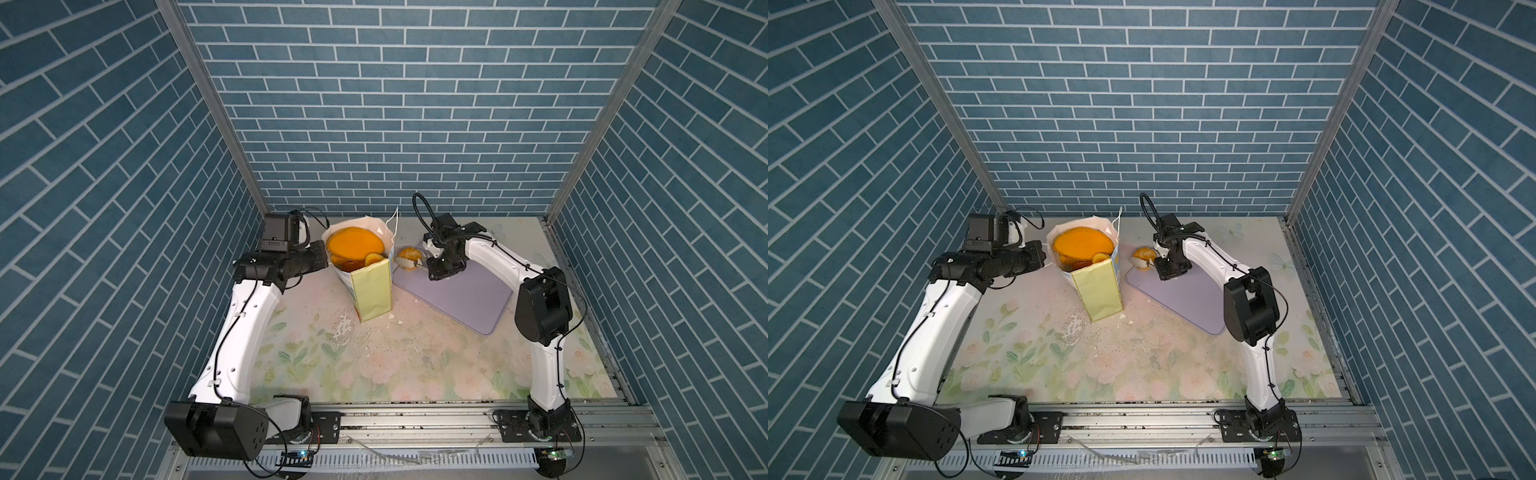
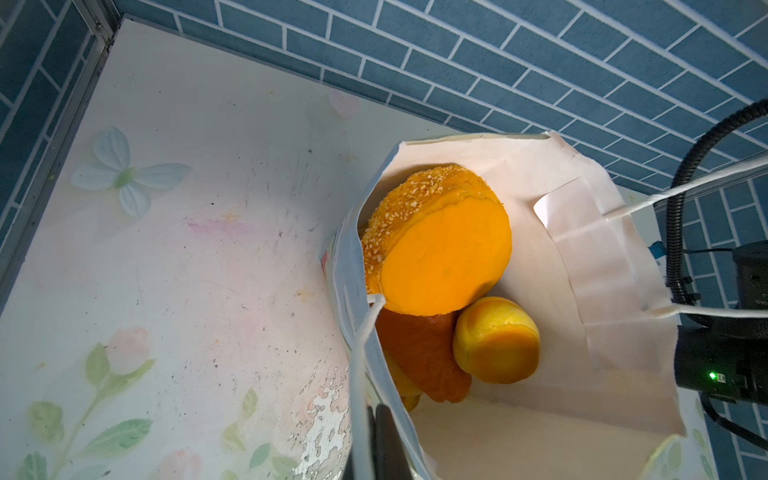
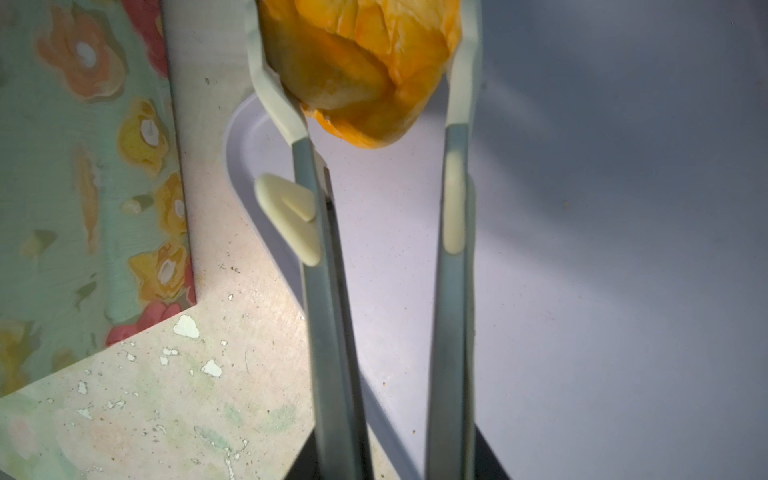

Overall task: Place the fake bread into the paper bag
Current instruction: 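Lift the small round bun in the tongs and carry it over the bag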

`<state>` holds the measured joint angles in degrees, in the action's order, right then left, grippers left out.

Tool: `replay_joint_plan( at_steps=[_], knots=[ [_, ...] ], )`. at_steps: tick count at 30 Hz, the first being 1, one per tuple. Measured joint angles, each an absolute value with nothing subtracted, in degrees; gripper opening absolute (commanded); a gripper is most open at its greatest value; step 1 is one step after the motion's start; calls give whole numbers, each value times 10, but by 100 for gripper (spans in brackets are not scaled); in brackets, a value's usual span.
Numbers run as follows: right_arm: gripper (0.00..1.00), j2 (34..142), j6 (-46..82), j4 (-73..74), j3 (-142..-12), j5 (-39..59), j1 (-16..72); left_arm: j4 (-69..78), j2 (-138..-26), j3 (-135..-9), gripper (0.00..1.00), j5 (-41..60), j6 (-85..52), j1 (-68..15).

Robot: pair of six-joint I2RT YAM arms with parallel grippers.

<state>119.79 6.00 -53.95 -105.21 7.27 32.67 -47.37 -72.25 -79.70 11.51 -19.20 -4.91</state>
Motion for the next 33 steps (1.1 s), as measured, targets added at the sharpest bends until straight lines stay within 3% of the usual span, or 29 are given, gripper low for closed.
replay_joint_plan(
  at_steps=[8,17,23,33],
  knots=[
    [26,1166,56,-536,-1004,61,327,-474,-722,-797,4,114,-192,-49],
    [26,990,57,-572,-976,7,327,-474,-722,-799,4,116,-192,-49],
    [26,919,51,-617,-1039,-32,341,-472,-723,-804,5,121,-192,-50],
    [27,914,2,-658,-1220,-82,438,-465,-730,-808,5,130,-192,-57]
  ],
)
